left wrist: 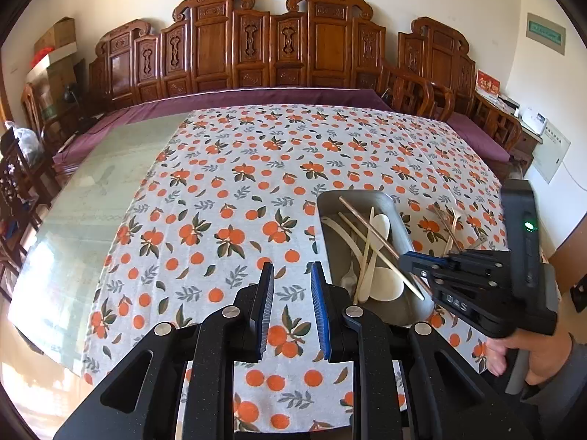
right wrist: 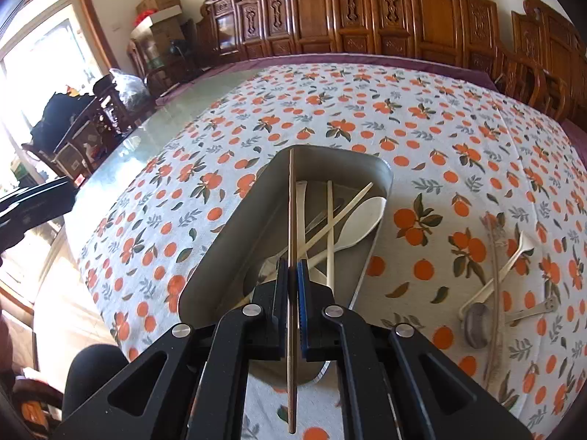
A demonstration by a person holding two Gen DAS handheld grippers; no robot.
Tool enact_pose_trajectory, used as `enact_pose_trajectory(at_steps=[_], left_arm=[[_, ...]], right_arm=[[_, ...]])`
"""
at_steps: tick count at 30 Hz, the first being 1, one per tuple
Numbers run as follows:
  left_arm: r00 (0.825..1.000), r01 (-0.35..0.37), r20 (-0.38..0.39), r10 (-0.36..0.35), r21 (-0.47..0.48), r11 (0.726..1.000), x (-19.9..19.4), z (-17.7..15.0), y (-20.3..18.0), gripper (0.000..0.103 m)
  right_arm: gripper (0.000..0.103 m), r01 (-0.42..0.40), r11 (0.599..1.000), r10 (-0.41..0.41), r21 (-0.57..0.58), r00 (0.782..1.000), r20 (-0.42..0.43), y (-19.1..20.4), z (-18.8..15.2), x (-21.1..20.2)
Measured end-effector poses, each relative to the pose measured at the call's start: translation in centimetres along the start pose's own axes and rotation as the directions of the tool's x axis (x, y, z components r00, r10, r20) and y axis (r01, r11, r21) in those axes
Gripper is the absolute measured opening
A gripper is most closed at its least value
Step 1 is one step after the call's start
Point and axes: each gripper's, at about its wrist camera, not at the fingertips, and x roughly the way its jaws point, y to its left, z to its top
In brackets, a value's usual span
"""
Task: Organize utensils
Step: 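Lower the dark chopstick into the grey tray and open the right tool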
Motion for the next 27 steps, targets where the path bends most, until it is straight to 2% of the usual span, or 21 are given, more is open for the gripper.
enact_pose_trajectory(at_steps=[6,16,22,27], left_arm=[[1.000,0.011,-0.001,-0.011,0.004,1.000,-0.4,-0.3,1.1,0.019],[1.000,0.016,-0.014,-0.016,0.011,1.000,-0.7,-0.6,2.9,0.019],[1.000,0.019,-0.019,-0.019,0.011,1.000,-0.3,-0.6,3.0,0.019],[1.000,0.023,-0.019,-0.023,0.009,1.000,-0.1,-0.5,2.6,0.019]], right_arm=[[0.006,0.004,0.999,-0.002,0.045,0.999,-0.034,0.0,1.2,2.2],[0.007,0.022,0.999,-0.020,0.030,0.997,-0.072,1.1,0.9,5.0],[0.008,0.006,1.000,-0.006,0.007,0.999,-0.049,1.4,0.9,4.7],[0.008,0.003,1.000,-0.004,-0.019,1.000,-0.008,1.2,0.8,2.5]])
